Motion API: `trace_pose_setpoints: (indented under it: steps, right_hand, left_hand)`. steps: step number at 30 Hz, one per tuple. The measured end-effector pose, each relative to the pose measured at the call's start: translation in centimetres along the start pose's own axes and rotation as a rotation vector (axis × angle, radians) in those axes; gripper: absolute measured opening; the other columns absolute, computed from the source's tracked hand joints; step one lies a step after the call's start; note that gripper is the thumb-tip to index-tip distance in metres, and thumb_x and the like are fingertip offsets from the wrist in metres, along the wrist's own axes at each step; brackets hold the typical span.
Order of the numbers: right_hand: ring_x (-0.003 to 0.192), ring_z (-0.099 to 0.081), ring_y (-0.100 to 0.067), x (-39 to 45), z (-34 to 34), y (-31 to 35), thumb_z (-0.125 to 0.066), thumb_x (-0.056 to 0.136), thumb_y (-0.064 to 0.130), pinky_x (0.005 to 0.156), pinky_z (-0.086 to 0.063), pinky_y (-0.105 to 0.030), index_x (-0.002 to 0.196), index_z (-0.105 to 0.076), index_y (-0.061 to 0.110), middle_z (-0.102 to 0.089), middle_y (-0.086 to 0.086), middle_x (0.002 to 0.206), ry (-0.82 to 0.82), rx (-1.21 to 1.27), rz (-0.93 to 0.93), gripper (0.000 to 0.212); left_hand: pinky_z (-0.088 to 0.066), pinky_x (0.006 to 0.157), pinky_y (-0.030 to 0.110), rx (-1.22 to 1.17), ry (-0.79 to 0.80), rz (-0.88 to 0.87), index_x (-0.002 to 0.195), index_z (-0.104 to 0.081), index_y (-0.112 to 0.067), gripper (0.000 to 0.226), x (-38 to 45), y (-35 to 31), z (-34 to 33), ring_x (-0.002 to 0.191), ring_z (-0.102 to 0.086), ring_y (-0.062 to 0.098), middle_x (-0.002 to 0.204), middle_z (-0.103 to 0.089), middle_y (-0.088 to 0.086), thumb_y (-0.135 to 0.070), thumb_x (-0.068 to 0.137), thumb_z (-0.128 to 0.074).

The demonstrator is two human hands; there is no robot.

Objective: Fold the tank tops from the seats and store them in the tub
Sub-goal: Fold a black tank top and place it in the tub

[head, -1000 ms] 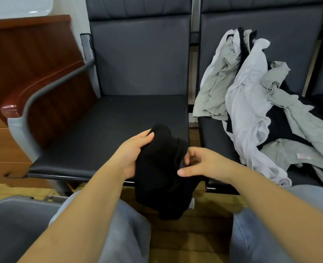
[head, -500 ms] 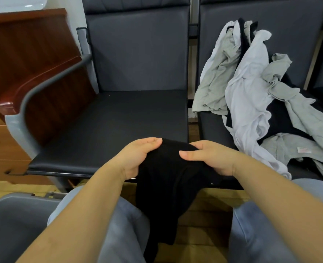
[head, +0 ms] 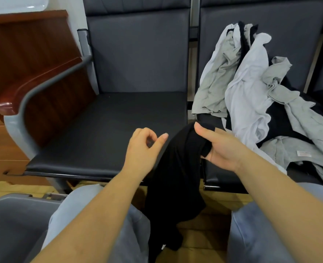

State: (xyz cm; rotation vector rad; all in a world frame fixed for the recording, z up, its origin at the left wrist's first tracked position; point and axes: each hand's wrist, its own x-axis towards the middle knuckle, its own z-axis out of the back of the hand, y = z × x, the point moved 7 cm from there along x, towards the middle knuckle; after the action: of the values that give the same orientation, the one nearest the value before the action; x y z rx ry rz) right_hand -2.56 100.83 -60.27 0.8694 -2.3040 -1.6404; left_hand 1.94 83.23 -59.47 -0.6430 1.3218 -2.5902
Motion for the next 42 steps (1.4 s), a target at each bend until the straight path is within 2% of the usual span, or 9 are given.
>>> trace_pose_setpoints:
  steps: [5,12,17,20,26,31,35,40,42]
  right_hand:
    - [0.1,-0.069,-0.019,0.2,0.4,-0.8,-0.057,0.091,0.028,0.076,-0.057,-0.029,0.113,-0.065,0.007,-0.072,-0.008,0.107,-0.093,-0.004,-0.003,0.031]
    - [0.092,-0.071,-0.014,0.0,0.9,0.4,-0.056,0.093,0.029,0.073,-0.057,-0.026,0.104,-0.067,0.008,-0.074,-0.003,0.096,-0.131,-0.046,0.067,0.025]
    - [0.084,-0.071,-0.014,-0.1,1.8,0.8,-0.055,0.094,0.026,0.072,-0.059,-0.025,0.097,-0.067,0.006,-0.073,-0.005,0.093,-0.173,0.151,0.013,0.023]
    - [0.082,-0.072,-0.017,-0.5,1.9,1.1,-0.062,0.081,0.028,0.066,-0.059,-0.025,0.094,-0.071,0.007,-0.074,-0.007,0.095,-0.142,0.216,-0.047,0.026]
    - [0.084,-0.072,-0.02,-1.6,3.9,3.5,-0.062,0.074,0.028,0.073,-0.059,-0.031,0.08,-0.077,0.01,-0.073,-0.009,0.094,-0.145,0.225,0.056,0.024]
    - [0.091,-0.071,-0.021,-2.7,7.2,5.2,-0.058,0.087,0.035,0.072,-0.06,-0.032,0.103,-0.068,0.01,-0.072,-0.009,0.102,-0.328,0.287,0.148,0.031]
    - [0.098,-0.07,-0.014,-3.0,8.5,5.1,-0.071,0.061,0.053,0.079,-0.055,-0.028,0.116,-0.064,0.01,-0.072,-0.004,0.111,-0.455,0.125,0.137,0.07]
    - [0.077,-0.069,-0.004,-2.7,5.3,3.1,-0.051,0.079,0.063,0.074,-0.051,-0.025,0.083,-0.072,0.022,-0.072,0.005,0.08,-0.265,-0.124,0.014,0.046]
    - [0.078,-0.066,-0.001,-2.0,4.4,1.7,-0.058,0.069,0.075,0.081,-0.049,-0.03,0.076,-0.074,0.025,-0.072,0.01,0.08,-0.182,-0.532,0.007,0.053]
  left_hand:
    - [-0.052,0.076,0.039,-0.265,0.335,0.034,0.074,-0.062,-0.014,0.049,-1.3,-0.6,-3.7,0.071,-0.059,0.017,0.071,-0.061,0.006,-0.062,0.07,-0.069]
    - [-0.057,0.081,0.03,-0.428,0.508,0.211,0.088,-0.067,-0.003,0.018,-1.2,-0.5,-5.1,0.085,-0.069,0.019,0.088,-0.072,0.011,-0.02,0.091,-0.062]
    - [-0.055,0.069,0.027,-0.74,0.594,0.498,0.101,-0.065,-0.006,0.025,-1.8,-0.2,-5.1,0.083,-0.068,0.015,0.092,-0.07,0.004,-0.02,0.1,-0.045]
    - [-0.054,0.083,0.032,-0.817,0.55,0.568,0.109,-0.068,-0.007,0.033,-1.4,0.1,-4.1,0.095,-0.069,0.021,0.104,-0.073,0.008,-0.031,0.089,-0.058]
    - [-0.054,0.076,0.029,0.014,0.691,0.303,0.093,-0.071,-0.01,0.031,-0.3,2.1,-1.2,0.08,-0.071,0.014,0.086,-0.074,0.001,-0.036,0.077,-0.077]
    - [-0.054,0.082,0.034,0.18,0.58,0.376,0.091,-0.071,-0.014,0.029,1.0,4.7,2.5,0.079,-0.071,0.017,0.084,-0.074,0.004,-0.041,0.081,-0.073]
    - [-0.053,0.092,0.045,-0.116,0.606,0.436,0.102,-0.068,-0.012,0.026,0.2,4.0,2.1,0.091,-0.071,0.025,0.096,-0.074,0.007,-0.032,0.085,-0.068]
    - [-0.052,0.089,0.039,-0.47,0.601,0.427,0.101,-0.072,-0.013,0.023,-0.9,1.8,-0.3,0.1,-0.069,0.025,0.106,-0.072,0.01,-0.026,0.083,-0.064]
    - [-0.051,0.093,0.04,-0.484,0.611,0.391,0.101,-0.072,-0.014,0.019,-1.1,1.2,-1.3,0.102,-0.068,0.025,0.107,-0.072,0.01,-0.024,0.088,-0.061]
